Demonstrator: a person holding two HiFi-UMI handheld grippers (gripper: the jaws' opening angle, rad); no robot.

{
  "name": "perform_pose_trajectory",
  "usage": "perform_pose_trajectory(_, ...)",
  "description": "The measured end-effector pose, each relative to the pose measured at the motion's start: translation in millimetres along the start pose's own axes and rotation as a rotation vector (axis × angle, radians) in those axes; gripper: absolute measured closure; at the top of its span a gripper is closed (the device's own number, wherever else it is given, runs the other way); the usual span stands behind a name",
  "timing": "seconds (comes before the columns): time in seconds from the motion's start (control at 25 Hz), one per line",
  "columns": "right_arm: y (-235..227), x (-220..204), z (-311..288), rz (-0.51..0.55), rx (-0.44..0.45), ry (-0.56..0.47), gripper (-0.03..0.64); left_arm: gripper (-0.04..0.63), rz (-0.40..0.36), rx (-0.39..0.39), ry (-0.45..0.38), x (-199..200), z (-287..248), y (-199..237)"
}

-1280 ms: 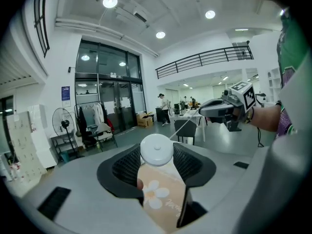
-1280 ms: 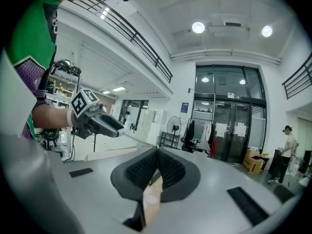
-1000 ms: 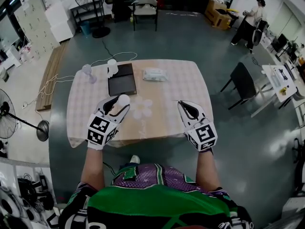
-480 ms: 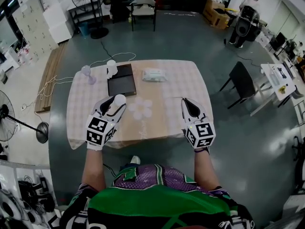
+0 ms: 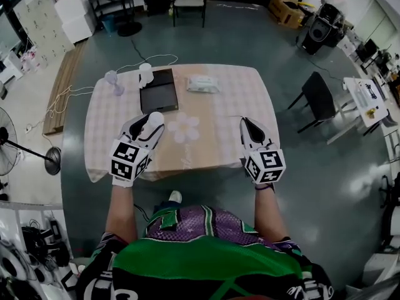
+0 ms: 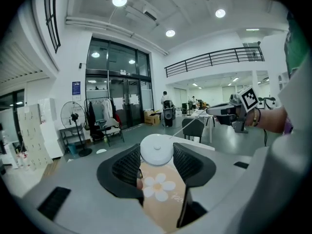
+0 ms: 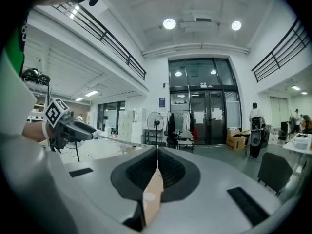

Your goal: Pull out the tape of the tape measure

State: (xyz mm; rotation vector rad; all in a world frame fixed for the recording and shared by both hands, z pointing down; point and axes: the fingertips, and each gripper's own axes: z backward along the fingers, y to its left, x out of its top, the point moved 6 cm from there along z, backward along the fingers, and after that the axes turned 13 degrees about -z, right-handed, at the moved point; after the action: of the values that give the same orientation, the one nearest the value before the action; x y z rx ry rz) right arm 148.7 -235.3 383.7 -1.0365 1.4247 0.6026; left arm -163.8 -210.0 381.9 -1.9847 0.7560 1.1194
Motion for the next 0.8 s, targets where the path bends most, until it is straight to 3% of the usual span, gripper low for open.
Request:
perform_pose_trajectory(0.32,23.0,-29.1,-40.1,0.002,0.076,0.084,0.602,0.36,0.048,-0.006,0.036,-34.5,-6.8,15.1)
perform_pose_trajectory(0.52,40.5,-63.3,-70.8,-0.011,0.125,0.161,0.601,0.36,0.11,-0.018,0.095,-81.9,-8.9,26.8)
perform_pose_trajectory(0.8,45.8,-119.9,-120.6,-0.108,0.137,0.237,0.6,0.36,0.201,-0.065,0.13,-151.5,-32.7,50.6)
